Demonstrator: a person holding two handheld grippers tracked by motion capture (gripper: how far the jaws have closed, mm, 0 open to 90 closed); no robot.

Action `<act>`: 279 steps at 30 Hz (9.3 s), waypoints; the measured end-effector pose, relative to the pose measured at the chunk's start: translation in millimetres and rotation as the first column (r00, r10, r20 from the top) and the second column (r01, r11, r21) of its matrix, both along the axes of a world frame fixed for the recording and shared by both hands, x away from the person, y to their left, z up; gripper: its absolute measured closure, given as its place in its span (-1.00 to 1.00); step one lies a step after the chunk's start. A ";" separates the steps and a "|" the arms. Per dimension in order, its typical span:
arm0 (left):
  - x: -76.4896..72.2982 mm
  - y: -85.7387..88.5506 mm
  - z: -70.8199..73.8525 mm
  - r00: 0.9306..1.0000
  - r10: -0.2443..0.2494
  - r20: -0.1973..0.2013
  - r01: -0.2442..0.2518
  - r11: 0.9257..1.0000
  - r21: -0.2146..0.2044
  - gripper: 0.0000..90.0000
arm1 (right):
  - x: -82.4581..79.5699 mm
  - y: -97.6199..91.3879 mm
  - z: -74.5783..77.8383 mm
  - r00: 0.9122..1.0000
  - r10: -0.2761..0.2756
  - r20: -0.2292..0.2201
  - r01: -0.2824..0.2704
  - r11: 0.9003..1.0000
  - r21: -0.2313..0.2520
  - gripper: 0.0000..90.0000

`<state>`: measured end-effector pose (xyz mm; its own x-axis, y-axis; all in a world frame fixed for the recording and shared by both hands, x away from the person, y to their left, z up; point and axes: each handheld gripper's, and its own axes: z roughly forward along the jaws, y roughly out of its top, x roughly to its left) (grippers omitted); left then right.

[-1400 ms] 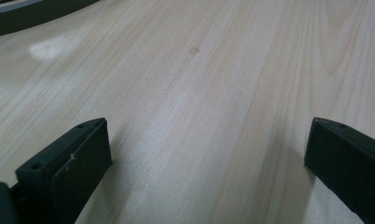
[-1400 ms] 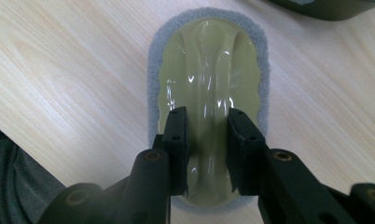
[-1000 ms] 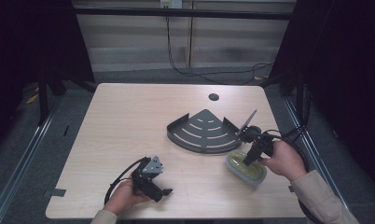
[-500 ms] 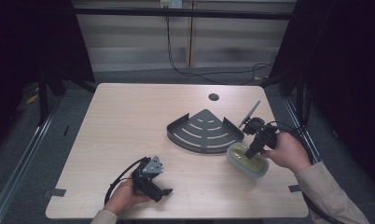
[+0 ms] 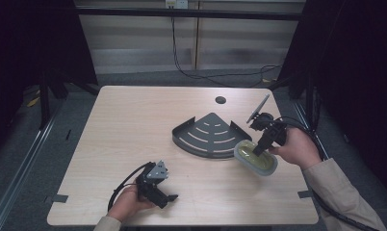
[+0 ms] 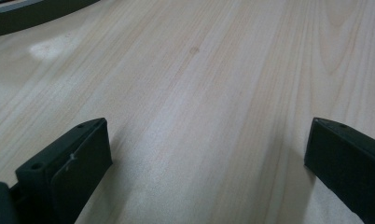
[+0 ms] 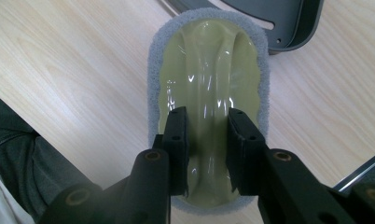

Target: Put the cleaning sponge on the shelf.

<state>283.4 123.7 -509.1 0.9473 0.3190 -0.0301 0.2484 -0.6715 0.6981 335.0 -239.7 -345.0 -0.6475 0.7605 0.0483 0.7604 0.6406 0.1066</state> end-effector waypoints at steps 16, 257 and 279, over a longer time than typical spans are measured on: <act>-0.2 0.0 0.0 1.000 0.004 0.002 -0.004 1.000 0.000 -1.00 | 17.4 -1.9 8.2 0.999 -0.026 0.020 0.026 1.000 -0.013 0.59; 0.0 0.0 0.2 1.000 0.000 -0.003 0.000 1.000 0.000 -1.00 | 119.2 36.3 -78.5 0.989 -0.147 0.032 0.148 0.989 -0.027 0.57; 0.0 0.0 0.1 1.000 0.001 -0.002 -0.001 1.000 0.000 -1.00 | 118.1 32.0 -83.7 0.986 -0.165 0.028 0.166 0.985 -0.036 0.41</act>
